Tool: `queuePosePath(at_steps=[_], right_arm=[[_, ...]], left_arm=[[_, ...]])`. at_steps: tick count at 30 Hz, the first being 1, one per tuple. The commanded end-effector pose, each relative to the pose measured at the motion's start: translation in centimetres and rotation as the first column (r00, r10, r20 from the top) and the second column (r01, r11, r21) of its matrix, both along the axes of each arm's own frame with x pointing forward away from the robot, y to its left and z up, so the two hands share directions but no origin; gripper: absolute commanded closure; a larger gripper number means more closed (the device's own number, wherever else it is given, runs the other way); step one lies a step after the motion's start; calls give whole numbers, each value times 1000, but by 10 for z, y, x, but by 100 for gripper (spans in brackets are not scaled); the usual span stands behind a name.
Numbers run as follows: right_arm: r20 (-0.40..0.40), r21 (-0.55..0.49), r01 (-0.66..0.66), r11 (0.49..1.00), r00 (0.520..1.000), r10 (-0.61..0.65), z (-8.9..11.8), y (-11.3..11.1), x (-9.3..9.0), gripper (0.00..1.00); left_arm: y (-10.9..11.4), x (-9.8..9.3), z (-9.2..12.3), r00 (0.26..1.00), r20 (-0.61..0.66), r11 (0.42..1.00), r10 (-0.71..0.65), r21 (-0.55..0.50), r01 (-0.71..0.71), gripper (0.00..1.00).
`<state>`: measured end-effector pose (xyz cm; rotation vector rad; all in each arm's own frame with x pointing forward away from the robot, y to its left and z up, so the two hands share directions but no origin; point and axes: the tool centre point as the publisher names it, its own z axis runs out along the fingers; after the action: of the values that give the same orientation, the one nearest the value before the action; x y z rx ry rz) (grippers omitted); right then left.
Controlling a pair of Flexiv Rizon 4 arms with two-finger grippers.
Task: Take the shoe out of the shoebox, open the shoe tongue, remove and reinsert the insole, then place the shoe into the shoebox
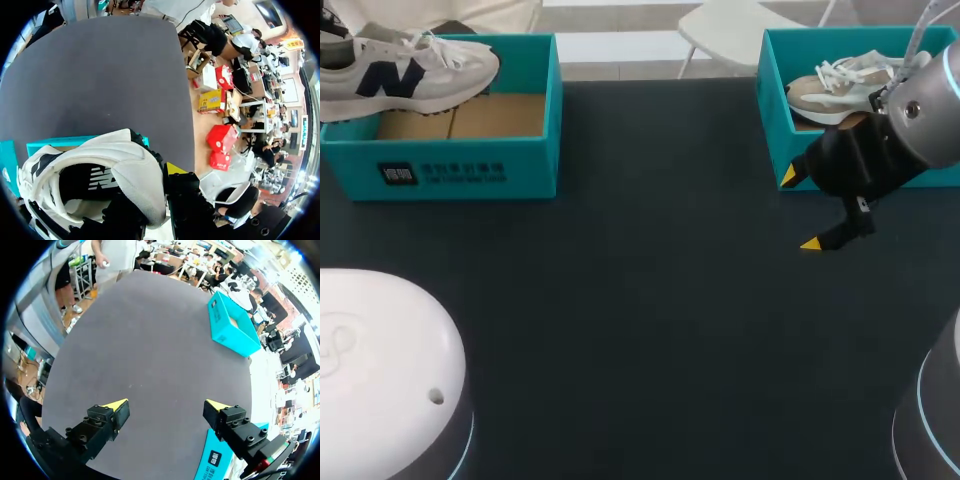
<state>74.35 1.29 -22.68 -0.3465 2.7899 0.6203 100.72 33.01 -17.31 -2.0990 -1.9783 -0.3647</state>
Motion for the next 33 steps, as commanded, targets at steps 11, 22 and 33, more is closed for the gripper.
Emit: queuePosePath(at_steps=[11, 22, 33], right_arm=[[2, -3, 2, 1000, 1000, -2, -1, 1, 0, 0], [2, -3, 2, 1000, 1000, -2, -1, 1, 0, 0], [2, -3, 2, 1000, 1000, -2, -1, 1, 0, 0]], left_arm=[[5, 48, -26, 993, 4, 993, -115, 25, 115, 100], [-5, 69, -58, 986, 8, 986, -166, 6, 166, 100], [-19, 80, -95, 986, -17, 986, -166, 6, 166, 100]])
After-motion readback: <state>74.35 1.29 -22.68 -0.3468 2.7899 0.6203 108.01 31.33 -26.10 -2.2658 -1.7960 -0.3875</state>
